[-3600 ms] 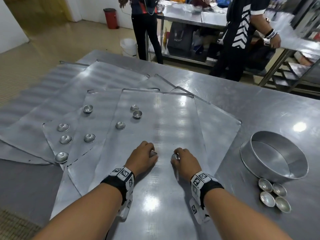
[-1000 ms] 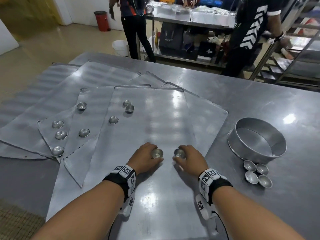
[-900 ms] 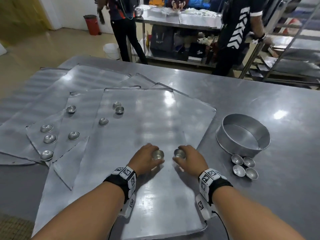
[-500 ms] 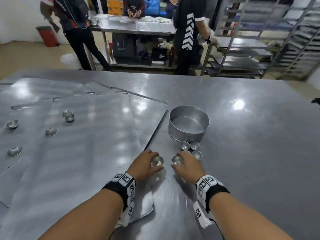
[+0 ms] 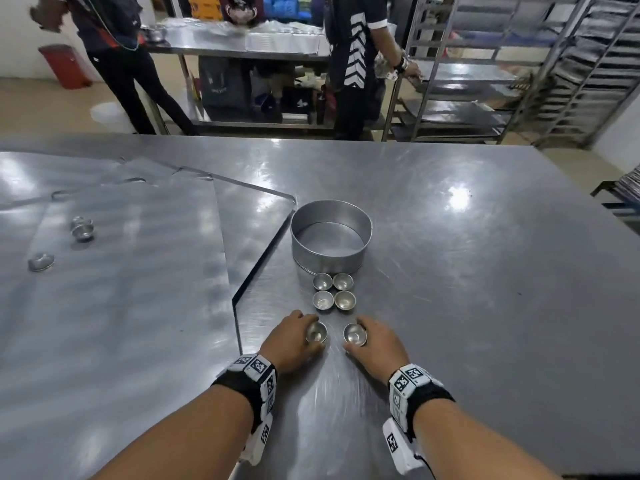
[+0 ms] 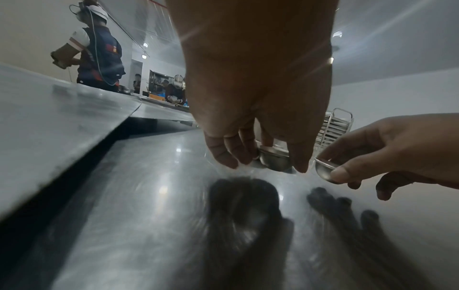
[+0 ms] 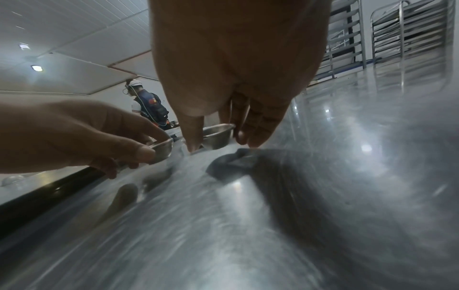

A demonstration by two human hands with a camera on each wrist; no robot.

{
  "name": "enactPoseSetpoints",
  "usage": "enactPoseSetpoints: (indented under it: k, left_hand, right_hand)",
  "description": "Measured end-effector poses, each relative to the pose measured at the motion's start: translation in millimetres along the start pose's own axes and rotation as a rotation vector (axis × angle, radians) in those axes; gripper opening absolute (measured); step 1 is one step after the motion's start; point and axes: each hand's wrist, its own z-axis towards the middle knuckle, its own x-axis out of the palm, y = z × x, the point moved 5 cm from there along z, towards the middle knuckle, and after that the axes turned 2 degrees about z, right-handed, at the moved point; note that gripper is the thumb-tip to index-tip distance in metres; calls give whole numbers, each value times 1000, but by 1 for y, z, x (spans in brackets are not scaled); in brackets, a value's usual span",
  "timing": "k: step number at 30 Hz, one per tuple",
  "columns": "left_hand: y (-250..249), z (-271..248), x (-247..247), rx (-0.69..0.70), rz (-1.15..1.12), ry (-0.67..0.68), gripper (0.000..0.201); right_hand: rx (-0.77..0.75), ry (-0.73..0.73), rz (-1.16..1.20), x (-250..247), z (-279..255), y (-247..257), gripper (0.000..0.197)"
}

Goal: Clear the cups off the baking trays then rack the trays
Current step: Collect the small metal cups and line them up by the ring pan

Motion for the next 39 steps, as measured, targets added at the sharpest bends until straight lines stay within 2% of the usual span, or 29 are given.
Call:
enactPoseSetpoints:
  k: [4,8,10,12,14,23,30,39]
  left_hand:
    - [1,-2,7,-38,-31,-23,66]
    - [6,-4,5,-111,-105,-99,73]
    - [9,-3,2,-139,-116,-135,63]
    - [9,-1,1,-141,-102,-152,46]
    - [8,2,2,-138,-99,-154,40]
    - [3,13,4,-106,-134,-161,46]
    - [-3,19,5,-104,-147,-165,50]
    - [-6,18,4,-107,-168,-159,46]
  right_hand:
    - [0,22,31,8,7,-5,57]
    - [-4,-19,49,7,15,-8,52]
    - [-16,-40,66,5,18,-9,43]
    - [-33,-46,85,5,22,-10,36]
    - [-46,-45,103,6,25,-8,37]
    - [-105,-70,136,5,31,-6,45]
    - [-106,-97,178,5,32,-7,32]
    - [-111,-77,144,4,33,-6,35]
